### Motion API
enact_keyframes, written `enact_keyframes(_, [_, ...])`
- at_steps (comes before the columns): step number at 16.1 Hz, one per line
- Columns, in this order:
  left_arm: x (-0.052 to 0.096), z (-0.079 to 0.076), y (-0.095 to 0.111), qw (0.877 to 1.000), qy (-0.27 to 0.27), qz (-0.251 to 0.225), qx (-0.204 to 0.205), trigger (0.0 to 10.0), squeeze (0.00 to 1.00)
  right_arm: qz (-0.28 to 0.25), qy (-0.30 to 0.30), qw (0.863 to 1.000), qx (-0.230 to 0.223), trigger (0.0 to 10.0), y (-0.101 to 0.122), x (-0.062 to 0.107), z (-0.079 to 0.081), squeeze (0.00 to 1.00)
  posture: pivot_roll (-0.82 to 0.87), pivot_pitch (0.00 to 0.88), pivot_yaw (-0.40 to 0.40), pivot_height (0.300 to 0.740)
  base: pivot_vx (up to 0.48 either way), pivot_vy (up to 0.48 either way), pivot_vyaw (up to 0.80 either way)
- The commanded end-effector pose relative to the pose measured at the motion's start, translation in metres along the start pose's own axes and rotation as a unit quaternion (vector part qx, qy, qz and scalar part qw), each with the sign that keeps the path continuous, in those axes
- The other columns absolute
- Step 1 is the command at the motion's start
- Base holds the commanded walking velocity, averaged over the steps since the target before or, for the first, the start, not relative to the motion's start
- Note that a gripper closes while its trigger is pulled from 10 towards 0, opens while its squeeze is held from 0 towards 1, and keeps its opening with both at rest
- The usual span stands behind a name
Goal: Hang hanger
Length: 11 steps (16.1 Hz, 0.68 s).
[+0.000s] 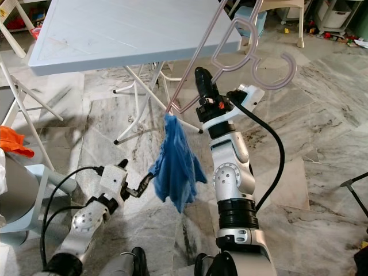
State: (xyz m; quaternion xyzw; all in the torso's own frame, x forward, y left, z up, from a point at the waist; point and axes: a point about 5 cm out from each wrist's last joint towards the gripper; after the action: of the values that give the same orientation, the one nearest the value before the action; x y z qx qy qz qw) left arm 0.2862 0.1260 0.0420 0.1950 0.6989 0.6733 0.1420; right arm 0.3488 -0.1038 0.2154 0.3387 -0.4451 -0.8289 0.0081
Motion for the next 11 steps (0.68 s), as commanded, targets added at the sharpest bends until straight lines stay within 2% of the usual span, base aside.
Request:
enact_keyframes(1, [0.001, -0.005, 0.001, 1.0, -0.03, -0.001, 0.002, 10.0, 1.0, 0.003, 0.014, 1.0, 0.009, 10.0, -0.003, -0.001, 0.006, 0.0, -0.03, 0.199, 0.011, 0.74, 0.0, 0.0, 0.0])
enact_keyframes(2, [0.001, -0.008, 0.005, 0.999, -0.05, -0.008, -0.011, 10.0, 1.0, 0.008, 0.016, 1.0, 0.016, 10.0, -0.003, -0.001, 0.006, 0.0, -0.03, 0.199, 0.011, 0.74, 0.0, 0.0, 0.0])
enact_keyframes(3, [-0.002, -0.007, 0.007, 0.999, -0.047, -0.014, -0.014, 10.0, 1.0, 0.013, 0.017, 1.0, 0.02, 10.0, -0.005, 0.0, 0.006, 0.0, -0.03, 0.2, 0.005, 0.74, 0.0, 0.0, 0.0])
enact_keyframes(6, [-0.02, -0.003, 0.015, 1.0, 0.008, -0.025, -0.007, 10.0, 1.0, 0.049, 0.035, 0.997, 0.038, 10.0, -0.011, 0.006, 0.011, 0.0, -0.05, 0.205, -0.005, 0.74, 0.0, 0.0, 0.0])
enact_keyframes(8, [-0.035, -0.01, 0.021, 0.999, 0.018, -0.027, -0.006, 10.0, 1.0, 0.068, 0.044, 0.996, 0.042, 10.0, -0.012, 0.011, 0.016, 0.0, -0.08, 0.213, -0.01, 0.74, 0.0, 0.0, 0.0])
enact_keyframes(11, [-0.049, -0.027, 0.025, 1.0, -0.004, -0.028, 0.01, 10.0, 1.0, 0.08, 0.05, 0.995, 0.041, 10.0, -0.008, 0.017, 0.022, 0.0, -0.11, 0.218, -0.011, 0.74, 0.0, 0.0, 0.0])
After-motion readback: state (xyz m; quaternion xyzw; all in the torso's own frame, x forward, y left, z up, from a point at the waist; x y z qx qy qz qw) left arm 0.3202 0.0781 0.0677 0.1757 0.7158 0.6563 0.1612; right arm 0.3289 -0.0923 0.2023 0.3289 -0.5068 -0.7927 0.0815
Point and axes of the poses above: a point about 5 cm out from each wrist's last joint towards the gripper, its own x axis pointing back from the gripper into the wrist, its own y axis along the axis of the wrist's last joint, z = x × y, and after that the axes turned 8 degrees about x, right-handed
